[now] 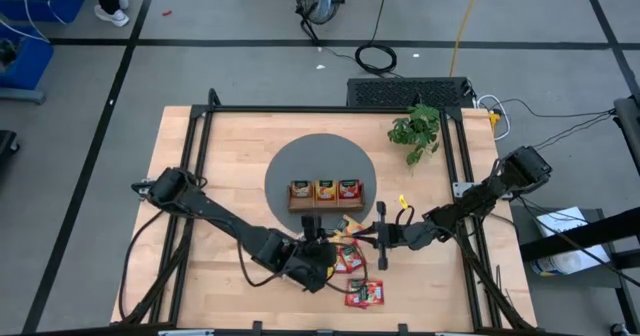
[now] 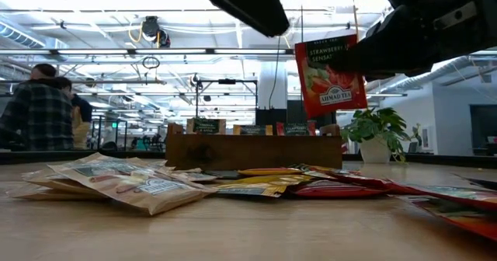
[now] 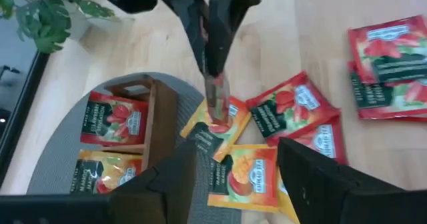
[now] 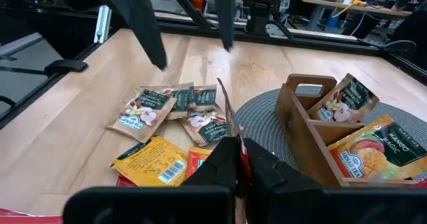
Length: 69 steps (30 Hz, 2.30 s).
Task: Pick & Place Tea
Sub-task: Put the red tea bag into the right slot of the wooden organizer
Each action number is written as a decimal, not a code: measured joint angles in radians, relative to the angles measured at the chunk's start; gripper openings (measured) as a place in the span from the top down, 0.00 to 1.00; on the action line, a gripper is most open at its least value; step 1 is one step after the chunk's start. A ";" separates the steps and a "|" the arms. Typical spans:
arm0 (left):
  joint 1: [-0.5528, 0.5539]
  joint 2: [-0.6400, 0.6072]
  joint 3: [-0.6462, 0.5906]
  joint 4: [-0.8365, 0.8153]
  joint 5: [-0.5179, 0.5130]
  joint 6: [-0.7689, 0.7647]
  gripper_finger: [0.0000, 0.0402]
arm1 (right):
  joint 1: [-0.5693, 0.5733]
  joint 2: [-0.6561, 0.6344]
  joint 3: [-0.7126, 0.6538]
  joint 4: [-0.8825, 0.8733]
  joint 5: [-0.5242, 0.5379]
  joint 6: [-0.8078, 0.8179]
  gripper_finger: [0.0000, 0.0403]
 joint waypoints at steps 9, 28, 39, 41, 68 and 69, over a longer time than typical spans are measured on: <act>-0.005 0.000 0.000 -0.002 -0.002 0.010 0.47 | 0.000 0.000 0.000 0.002 -0.001 -0.010 1.00; -0.047 -0.326 -0.698 0.711 0.031 0.073 0.47 | -0.167 -0.248 -0.005 -0.099 -0.051 -0.235 1.00; -0.075 -0.332 -0.826 1.021 0.115 0.153 0.47 | -0.509 -0.189 -0.132 0.065 -0.344 -0.106 1.00; -0.080 -0.332 -0.826 1.042 0.116 0.181 0.47 | -0.542 -0.176 -0.155 0.107 -0.405 -0.061 1.00; -0.075 -0.332 -0.826 1.040 0.114 0.173 0.47 | -0.563 0.148 -0.155 0.337 -0.413 0.065 1.00; -0.075 -0.332 -0.826 1.040 0.115 0.168 0.47 | -0.563 0.153 -0.155 0.340 -0.412 0.065 1.00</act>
